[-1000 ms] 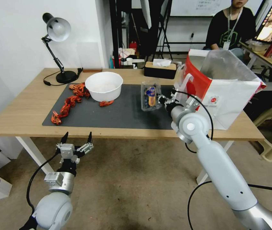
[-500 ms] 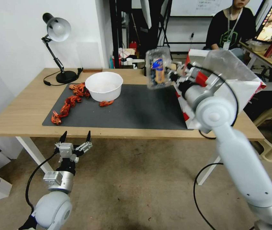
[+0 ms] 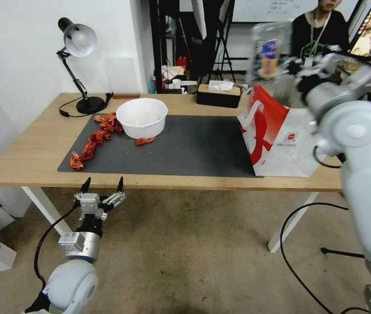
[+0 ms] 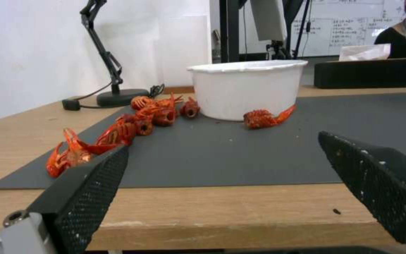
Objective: Close the takeout container lid, then place the container into the takeout bag.
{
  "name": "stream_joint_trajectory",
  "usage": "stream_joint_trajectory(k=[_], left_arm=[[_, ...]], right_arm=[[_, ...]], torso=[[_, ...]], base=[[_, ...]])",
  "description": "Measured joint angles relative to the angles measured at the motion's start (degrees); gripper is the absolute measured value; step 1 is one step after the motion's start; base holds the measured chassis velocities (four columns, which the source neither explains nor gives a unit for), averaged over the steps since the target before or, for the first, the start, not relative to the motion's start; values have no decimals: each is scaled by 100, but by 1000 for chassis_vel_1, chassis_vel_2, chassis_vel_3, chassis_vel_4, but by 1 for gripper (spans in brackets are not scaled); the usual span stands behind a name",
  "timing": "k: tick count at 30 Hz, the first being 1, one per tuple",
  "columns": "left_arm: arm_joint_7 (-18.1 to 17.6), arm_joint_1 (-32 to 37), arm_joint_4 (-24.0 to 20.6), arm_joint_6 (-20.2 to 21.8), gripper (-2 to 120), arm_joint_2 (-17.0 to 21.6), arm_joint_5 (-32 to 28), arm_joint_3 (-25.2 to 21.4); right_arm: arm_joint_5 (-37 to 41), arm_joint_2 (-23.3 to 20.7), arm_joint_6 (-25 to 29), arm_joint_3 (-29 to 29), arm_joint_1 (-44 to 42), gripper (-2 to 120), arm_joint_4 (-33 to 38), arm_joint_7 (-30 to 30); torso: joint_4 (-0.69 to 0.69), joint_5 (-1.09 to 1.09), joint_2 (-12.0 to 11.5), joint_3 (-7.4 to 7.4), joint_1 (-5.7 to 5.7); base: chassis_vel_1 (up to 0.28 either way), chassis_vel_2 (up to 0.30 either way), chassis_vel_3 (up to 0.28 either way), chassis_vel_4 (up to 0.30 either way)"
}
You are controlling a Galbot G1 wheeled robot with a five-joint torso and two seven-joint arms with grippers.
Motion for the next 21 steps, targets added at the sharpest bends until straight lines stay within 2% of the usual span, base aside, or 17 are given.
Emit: stream_joint_trajectory(k=[5,10,12,13,15,16,17,19,21], left_arm=[[0,-15,-5,0,100,7,5,20],[0,-38,-7,0,100,8,9,48],[0,-60,-8,1,100,15,9,64],[0,-60,-8,1,100,15,9,64],[0,-73,-9,3,100,27,10,73],[0,-73,-9,3,100,27,10,73],[0,-75,-9,4,100,32,9,74],[0,-76,-9,4,100,33,10,75],[0,-76,-9,4,100,32,10,75]], right_arm=[[-184,-175,-195,238,-406,0,-49,76],[-309,-143,-282,321,-635,3,-76,116],[-328,-124,-313,368,-726,14,-75,123],[-328,-124,-313,368,-726,14,-75,123],[-328,-129,-333,405,-770,25,-60,129],[-328,-129,-333,405,-770,25,-60,129],[-325,-139,-349,428,-782,31,-55,132],[-325,-144,-355,441,-786,34,-50,134],[-324,-169,-317,477,-785,46,-21,78]], torso=[[0,1,0,0,0],[1,0,0,0,0],[1,-2,0,0,0],[1,-2,0,0,0],[1,-2,0,0,0],[1,-2,0,0,0],[1,-1,0,0,0],[1,-1,0,0,0],[1,0,0,0,0]], base=[[0,0,0,0],[0,0,0,0],[0,0,0,0],[0,0,0,0],[0,0,0,0],[0,0,0,0],[0,0,0,0],[0,0,0,0],[0,0,0,0]])
